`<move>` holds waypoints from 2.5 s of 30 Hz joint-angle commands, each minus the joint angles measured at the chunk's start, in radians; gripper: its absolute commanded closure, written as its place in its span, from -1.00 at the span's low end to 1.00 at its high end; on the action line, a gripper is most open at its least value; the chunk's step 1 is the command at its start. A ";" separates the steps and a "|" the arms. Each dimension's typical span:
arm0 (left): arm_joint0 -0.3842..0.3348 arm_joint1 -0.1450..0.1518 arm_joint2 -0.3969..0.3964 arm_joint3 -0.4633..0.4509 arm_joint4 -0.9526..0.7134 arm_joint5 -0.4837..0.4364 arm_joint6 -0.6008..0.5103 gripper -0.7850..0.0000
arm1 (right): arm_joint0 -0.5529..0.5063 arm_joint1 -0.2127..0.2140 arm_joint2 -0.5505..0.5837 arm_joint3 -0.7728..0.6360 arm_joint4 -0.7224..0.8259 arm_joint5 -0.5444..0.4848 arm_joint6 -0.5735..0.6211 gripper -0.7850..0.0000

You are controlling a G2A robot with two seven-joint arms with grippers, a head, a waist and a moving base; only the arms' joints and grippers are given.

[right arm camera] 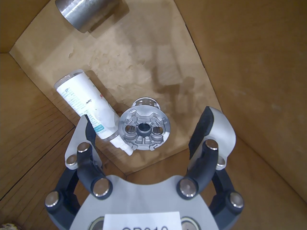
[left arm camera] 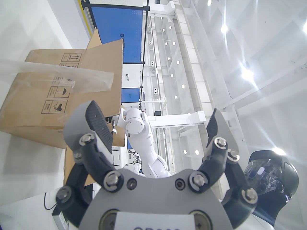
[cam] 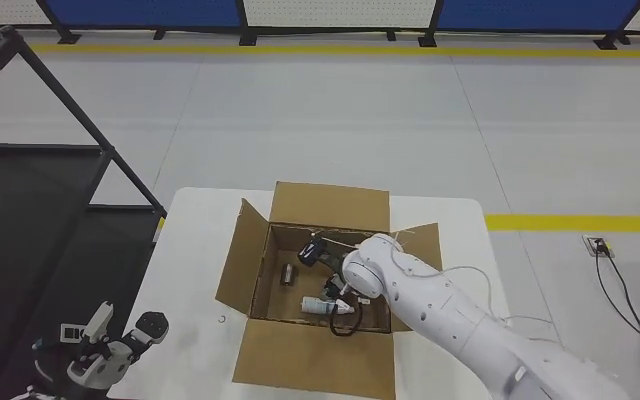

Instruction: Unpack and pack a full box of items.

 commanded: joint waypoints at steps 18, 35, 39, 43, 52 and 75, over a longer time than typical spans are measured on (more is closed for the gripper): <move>0.000 0.000 0.000 0.000 0.000 0.000 0.000 -1.00 | 0.009 -0.051 0.042 0.092 -0.051 -0.081 -0.020 1.00; 0.000 0.000 0.000 0.000 0.000 0.000 0.000 -1.00 | -0.211 0.150 0.316 -0.596 -0.308 0.005 0.143 1.00; 0.000 0.000 0.000 0.000 0.000 0.000 0.000 -1.00 | -0.211 0.150 0.316 -0.596 -0.308 0.005 0.143 1.00; 0.000 0.000 0.000 0.000 0.000 0.000 0.000 -1.00 | -0.211 0.150 0.316 -0.596 -0.308 0.005 0.143 1.00; 0.000 0.000 0.000 0.000 0.000 0.000 0.000 -1.00 | -0.333 0.202 0.530 -0.761 -0.358 0.085 0.037 1.00; 0.000 0.000 0.000 0.000 0.000 0.000 0.000 -1.00 | -0.809 0.320 1.278 -0.905 -0.440 0.229 0.234 1.00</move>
